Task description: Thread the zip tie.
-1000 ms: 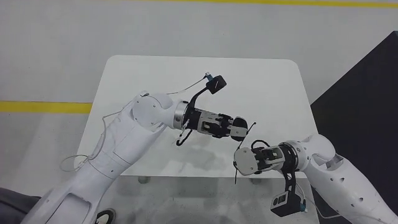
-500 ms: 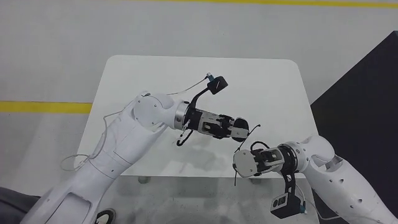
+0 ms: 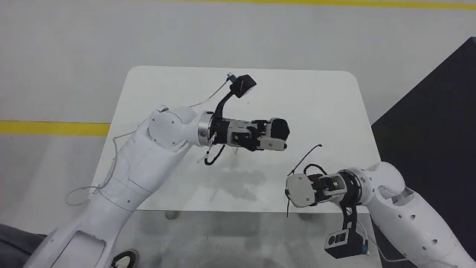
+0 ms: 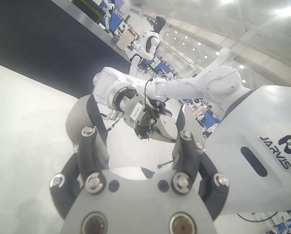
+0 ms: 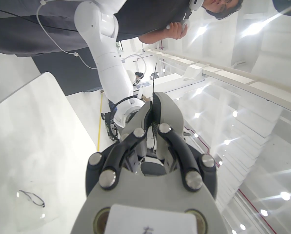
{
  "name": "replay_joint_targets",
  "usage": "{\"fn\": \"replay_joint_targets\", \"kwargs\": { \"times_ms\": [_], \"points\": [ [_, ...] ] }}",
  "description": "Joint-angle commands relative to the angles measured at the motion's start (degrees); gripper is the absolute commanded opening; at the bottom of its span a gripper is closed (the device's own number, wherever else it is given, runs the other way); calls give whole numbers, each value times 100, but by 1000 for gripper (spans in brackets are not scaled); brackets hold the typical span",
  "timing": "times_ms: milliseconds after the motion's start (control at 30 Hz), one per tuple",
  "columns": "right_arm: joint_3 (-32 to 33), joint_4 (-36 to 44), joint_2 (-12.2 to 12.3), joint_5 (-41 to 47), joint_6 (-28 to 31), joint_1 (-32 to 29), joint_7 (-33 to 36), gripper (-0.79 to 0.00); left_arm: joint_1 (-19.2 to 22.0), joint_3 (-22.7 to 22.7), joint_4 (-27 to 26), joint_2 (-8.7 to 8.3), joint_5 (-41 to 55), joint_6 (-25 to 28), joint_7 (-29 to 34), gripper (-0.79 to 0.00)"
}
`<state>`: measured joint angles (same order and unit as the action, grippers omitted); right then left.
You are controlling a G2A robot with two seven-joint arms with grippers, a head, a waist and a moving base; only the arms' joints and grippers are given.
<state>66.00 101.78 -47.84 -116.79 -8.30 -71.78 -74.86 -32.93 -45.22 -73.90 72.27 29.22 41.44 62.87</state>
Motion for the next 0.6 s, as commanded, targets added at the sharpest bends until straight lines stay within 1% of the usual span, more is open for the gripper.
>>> {"fn": "replay_joint_targets", "kwargs": {
  "times_ms": [0,267,300,333,367,467,500,567],
  "points": [
    [107,80,1,100,-75,-78,-14,-785,-6,-26,145,-2,-263,31,-110,0],
    [162,153,3,125,-63,-135,0,-785,-6,-26,145,-2,-263,31,-110,0],
    [162,153,3,125,-63,-135,0,-785,-25,-15,100,-1,-267,34,-113,0],
    [162,153,3,125,-63,-135,0,-785,-119,9,-52,2,-287,78,-155,0],
    [162,153,3,125,-63,-135,0,-785,-155,-11,-165,-3,-495,217,-220,0],
    [162,153,3,125,-63,-135,0,-785,-326,-77,-257,1,-1626,737,-831,0],
    [162,153,3,125,-63,-135,0,-785,-404,-51,-289,18,-1859,905,-1016,0],
    [162,153,3,125,-63,-135,0,-785,-515,2,-218,52,-2023,1326,-1329,0]
  ]
}}
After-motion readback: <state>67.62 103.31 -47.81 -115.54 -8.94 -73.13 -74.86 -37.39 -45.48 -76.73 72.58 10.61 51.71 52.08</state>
